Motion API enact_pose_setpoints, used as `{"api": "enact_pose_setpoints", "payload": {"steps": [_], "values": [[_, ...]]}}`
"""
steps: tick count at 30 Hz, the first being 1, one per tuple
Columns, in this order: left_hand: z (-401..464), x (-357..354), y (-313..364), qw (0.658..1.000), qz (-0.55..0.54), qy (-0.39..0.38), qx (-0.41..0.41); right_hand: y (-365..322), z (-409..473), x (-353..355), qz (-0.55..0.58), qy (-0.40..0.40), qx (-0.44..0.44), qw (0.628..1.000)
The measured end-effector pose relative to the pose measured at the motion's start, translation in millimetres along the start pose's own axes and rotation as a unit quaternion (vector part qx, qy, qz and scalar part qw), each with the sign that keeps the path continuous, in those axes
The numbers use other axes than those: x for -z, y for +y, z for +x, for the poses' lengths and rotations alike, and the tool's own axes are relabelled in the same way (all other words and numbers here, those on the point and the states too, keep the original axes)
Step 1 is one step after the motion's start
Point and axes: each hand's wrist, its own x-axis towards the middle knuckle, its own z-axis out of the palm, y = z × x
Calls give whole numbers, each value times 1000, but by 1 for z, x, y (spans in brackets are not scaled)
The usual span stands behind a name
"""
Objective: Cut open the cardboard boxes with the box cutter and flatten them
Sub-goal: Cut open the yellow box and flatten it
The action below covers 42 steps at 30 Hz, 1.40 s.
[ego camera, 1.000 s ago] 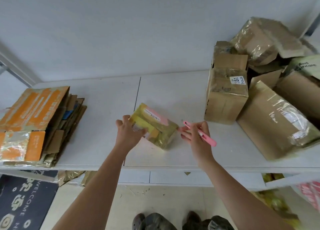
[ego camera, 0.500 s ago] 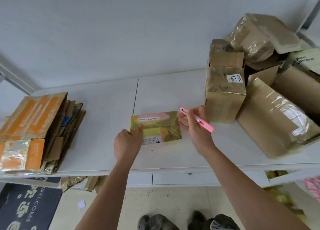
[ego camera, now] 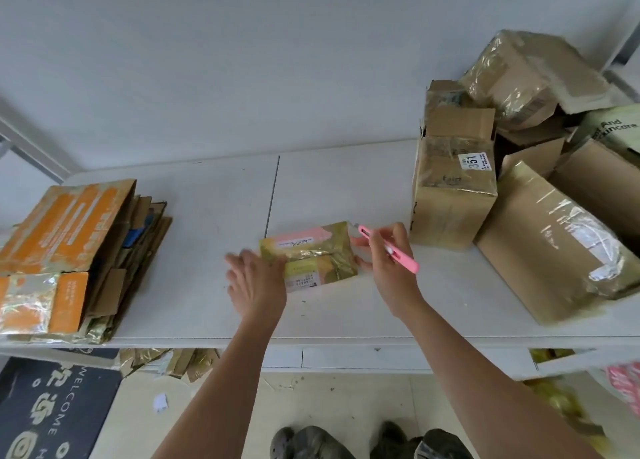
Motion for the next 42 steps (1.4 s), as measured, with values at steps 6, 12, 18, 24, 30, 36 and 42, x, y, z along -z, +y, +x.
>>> {"api": "enact_pose_setpoints", "payload": {"steps": [6,12,18,24,30,36,42], "values": [[10,-24,13,961,36,-78,-262,13,-4,12,58,23,-39,997],[41,-37,17,955,79,-167,-230,7,16,20,67,36,-53,996],[48,-42,7,952,67,-176,-241,3,43,3,65,37,-41,996],[50,-44,7,950,69,-187,-240,9,48,-4,-6,10,-33,999],[49,-43,9,950,68,-190,-238,7,50,-6,-61,-3,-6,998],[47,-39,11,949,70,-196,-238,6,53,-7,-105,-18,22,994],[45,-37,13,947,73,-204,-235,6,56,-4,-142,-33,48,988]]}}
